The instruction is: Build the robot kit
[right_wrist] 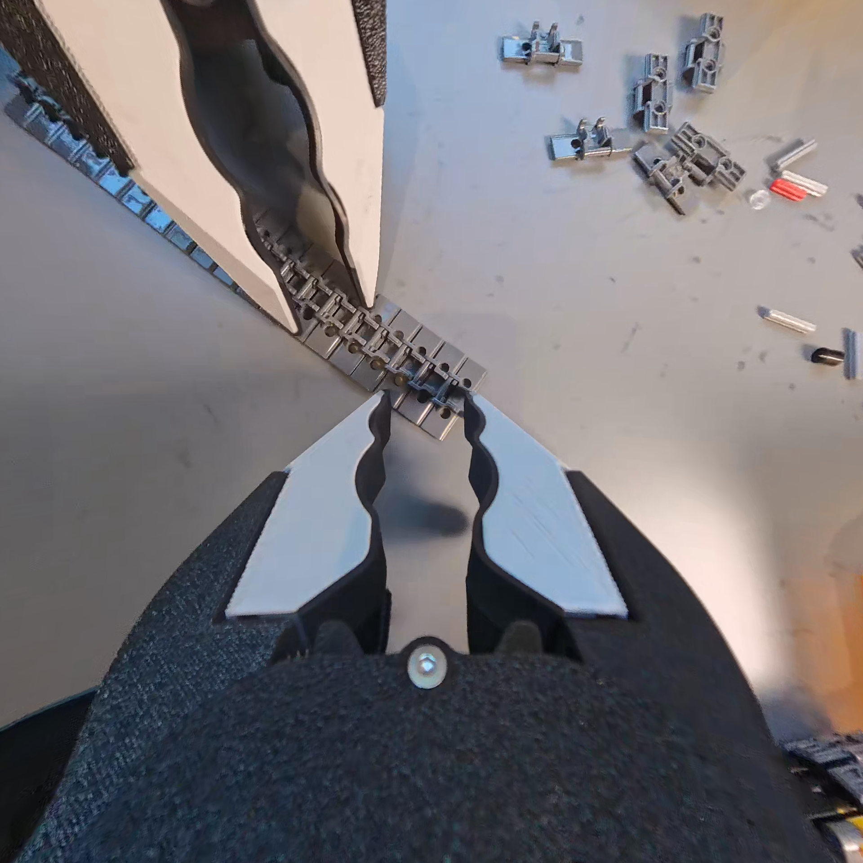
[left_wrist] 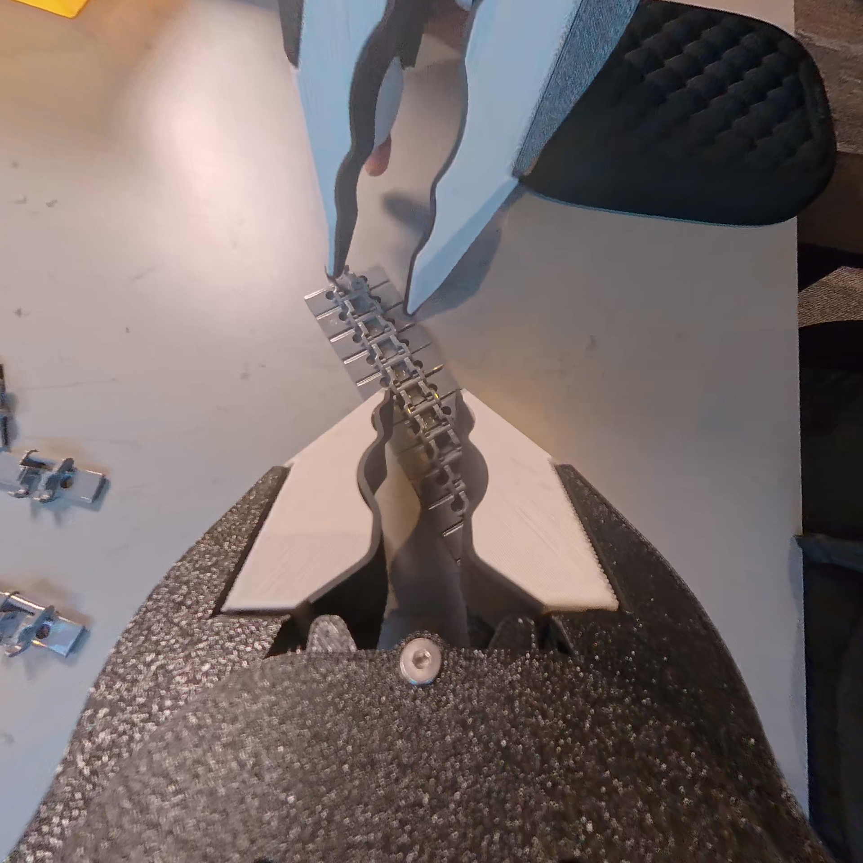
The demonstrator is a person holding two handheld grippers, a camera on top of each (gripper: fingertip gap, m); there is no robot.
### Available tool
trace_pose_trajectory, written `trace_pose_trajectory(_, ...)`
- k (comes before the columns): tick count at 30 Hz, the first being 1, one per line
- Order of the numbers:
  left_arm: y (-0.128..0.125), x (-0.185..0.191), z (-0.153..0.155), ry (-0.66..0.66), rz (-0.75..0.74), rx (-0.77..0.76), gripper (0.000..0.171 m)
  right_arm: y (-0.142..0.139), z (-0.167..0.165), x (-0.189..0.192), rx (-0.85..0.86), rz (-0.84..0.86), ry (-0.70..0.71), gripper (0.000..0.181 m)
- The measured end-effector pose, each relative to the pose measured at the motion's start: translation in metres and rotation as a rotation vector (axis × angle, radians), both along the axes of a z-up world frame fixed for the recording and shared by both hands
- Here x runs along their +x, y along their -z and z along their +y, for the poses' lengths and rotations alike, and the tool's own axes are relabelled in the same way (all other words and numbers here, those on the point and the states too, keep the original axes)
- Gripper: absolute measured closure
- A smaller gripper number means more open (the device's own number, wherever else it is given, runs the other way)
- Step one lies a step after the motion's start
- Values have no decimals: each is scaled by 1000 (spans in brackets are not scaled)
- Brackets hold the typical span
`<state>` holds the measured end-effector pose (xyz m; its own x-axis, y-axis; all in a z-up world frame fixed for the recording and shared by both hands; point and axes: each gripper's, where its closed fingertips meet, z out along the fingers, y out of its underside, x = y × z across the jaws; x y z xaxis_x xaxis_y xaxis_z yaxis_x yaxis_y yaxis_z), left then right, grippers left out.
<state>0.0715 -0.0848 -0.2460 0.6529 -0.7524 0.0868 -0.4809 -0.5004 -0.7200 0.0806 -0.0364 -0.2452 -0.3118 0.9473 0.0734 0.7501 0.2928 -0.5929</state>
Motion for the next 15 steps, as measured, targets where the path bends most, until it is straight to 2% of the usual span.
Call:
trace_pose_trajectory(4,-17,-5,3,-7,-89,6,145,-5,1,-2,-17,48,-2,146)
trace_pose_trajectory(7,-36,-38,22,-99,-102,94,145,-13,2,-3,-63,122,31,140)
trace_pose_trajectory(11,-32,-112,46,-278,40,165,143,-33,4,-4,-41,267,42,181)
trace_pose_trajectory(13,-30,-138,51,-330,71,174,142,-39,0,-2,-57,302,28,181)
trace_pose_trajectory(15,-30,-148,50,-331,53,166,141,-42,-1,-1,-51,322,27,181)
